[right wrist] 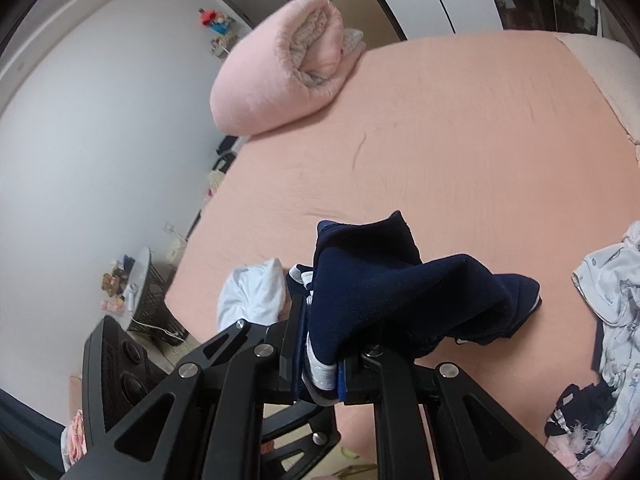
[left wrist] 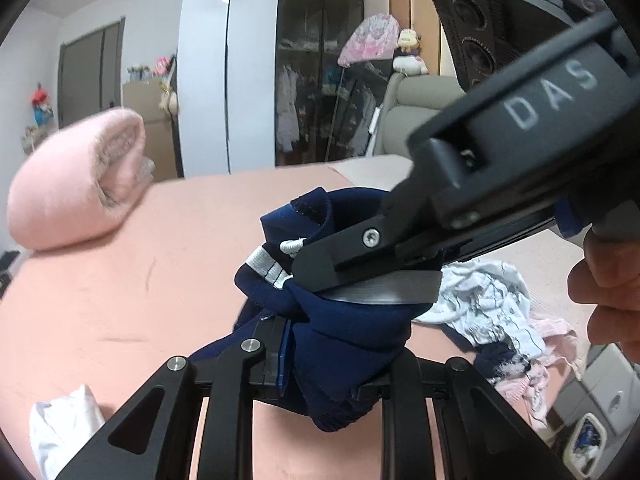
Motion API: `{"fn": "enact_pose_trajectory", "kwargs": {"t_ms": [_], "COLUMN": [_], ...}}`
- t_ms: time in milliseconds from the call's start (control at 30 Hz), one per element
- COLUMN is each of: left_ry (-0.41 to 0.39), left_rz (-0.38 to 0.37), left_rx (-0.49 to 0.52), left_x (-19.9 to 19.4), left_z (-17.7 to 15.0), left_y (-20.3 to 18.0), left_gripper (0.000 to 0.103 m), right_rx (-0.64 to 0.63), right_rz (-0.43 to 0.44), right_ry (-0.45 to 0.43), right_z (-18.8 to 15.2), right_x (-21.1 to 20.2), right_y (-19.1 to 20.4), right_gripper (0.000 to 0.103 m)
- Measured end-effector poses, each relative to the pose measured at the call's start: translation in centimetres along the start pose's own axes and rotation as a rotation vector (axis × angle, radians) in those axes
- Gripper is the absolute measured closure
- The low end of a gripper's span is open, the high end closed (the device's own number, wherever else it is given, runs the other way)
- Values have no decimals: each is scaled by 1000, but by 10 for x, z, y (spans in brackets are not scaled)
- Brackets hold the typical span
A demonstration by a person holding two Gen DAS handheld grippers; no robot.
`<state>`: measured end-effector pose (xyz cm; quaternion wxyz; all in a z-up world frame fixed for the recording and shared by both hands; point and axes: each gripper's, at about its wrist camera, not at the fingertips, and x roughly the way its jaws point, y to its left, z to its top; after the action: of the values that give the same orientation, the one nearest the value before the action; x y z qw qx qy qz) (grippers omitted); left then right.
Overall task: Fold clothes
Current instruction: 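Lift the navy pants with both grippers and pull them off the pile, then lower the pants onto the open sheet and open the right gripper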
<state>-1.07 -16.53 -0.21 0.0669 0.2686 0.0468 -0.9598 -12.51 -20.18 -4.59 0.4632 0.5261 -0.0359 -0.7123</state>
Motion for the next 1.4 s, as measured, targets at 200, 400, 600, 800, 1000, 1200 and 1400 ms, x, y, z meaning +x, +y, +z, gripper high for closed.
{"fn": "enact_pose_trajectory", "kwargs": {"t_ms": [200,400,600,800,1000,1200,1400], "left_ry": [220,372,481,468,513,535,581], "left_rz": [-20,15,-23,-40,-39,-19,-24], "left_rx": [69,145,121,167,101,203,260], "left_x": [21,35,48,60,70,63,63], "left_z": [-24,-26,-24,-42,-69,-99,-130], "left_y": [5,23,26,16,25,11,0], "left_gripper": [84,84,84,84,84,84,84], "right_rx": [-2,19,-8,2,51,53,76], "right_rz": [-72,-32,19,35,23,25,22], "right_ry": [130,229,206,180,229,241,286], "right_z": [-4,-3,1,-12,-34,-56,-87], "right_x": [42,74,76,82,98,101,117], "right_y": [-17,-34,-38,-48,-70,-71,-80], "right_gripper": [92,92,92,92,92,92,92]}}
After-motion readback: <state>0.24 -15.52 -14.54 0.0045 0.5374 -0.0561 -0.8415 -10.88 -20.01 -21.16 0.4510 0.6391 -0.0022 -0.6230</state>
